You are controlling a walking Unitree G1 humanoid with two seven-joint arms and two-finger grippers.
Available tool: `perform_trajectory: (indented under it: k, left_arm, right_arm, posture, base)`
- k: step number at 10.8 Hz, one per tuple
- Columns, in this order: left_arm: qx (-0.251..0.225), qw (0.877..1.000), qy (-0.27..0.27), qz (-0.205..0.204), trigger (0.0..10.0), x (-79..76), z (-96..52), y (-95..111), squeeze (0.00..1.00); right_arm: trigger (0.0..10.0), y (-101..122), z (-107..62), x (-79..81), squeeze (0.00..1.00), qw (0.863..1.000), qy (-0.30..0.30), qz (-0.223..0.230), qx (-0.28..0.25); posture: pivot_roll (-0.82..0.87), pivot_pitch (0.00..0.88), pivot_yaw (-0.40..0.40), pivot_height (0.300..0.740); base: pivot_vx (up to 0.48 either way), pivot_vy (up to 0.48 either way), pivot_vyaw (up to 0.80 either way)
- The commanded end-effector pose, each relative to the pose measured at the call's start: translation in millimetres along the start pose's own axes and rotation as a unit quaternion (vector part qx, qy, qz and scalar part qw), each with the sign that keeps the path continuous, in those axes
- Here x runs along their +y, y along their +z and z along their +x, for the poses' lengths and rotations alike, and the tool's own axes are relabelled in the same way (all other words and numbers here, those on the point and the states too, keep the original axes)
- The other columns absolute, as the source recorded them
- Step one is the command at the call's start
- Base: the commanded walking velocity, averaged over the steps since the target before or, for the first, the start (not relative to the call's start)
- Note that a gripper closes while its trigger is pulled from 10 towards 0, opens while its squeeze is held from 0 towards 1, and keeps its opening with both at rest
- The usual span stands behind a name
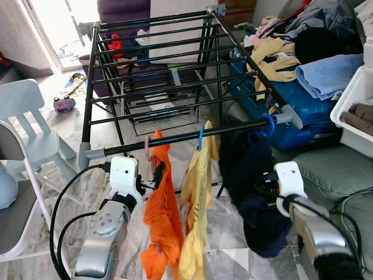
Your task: Hang hanger
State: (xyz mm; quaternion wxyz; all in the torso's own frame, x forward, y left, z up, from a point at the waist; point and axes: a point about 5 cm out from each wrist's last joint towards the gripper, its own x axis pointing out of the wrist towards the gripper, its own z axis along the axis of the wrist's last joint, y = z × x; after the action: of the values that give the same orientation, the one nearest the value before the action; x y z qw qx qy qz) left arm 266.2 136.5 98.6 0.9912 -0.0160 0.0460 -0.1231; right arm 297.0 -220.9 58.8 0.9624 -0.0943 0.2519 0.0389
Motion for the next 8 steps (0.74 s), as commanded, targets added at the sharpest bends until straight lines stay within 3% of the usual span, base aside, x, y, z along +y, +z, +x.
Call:
perform_trajectory:
  k: [1,3,4,5,8]
  left_arm:
    - [0.006,1.000,-0.003,0.003,10.0,1.0,0.5,-1.3,0.00]
    - [0.008,1.000,-0.002,0.003,10.0,0.6,0.3,-2.0,0.00]
    - [0.010,1.000,-0.002,0.004,10.0,1.0,0.1,-2.7,0.00]
    - [0.011,1.000,-0.002,0.005,10.0,0.7,0.1,-2.9,0.00]
    - [0.013,1.000,-0.006,0.006,10.0,-0.3,0.4,-4.2,0.00]
  right_arm:
    - [10.0,4.5,3.9,3.1,0.00,1.000,0.020,-0.019,-0.009]
    - [10.0,6.8,6.3,0.3,0.00,0.999,0.019,-0.029,-0.015]
    - [4.3,8.8,7.5,-2.2,0.00,0.999,0.020,-0.032,-0.024]
    - [0.0,9.2,8.3,-3.4,0.00,0.999,0.020,-0.034,-0.026]
    - [0.0,14.8,12.5,-8.3,0.00,0.998,0.024,-0.049,-0.039]
  posture:
    - [-0.16,0.000,0.069,0.740]
    - [-0.16,0.000,0.066,0.740]
    - [-0.15,0.000,0.065,0.740]
    - [-0.15,0.000,0.065,0.740]
    - [-0.15,0.000,0.064,0.740]
  base:
    - [0.000,0.000,0.00]
    - [0.000,0.000,0.00]
    - [0.000,0.000,0.00]
    - [0.000,0.000,0.00]
    - [0.000,0.000,0.00]
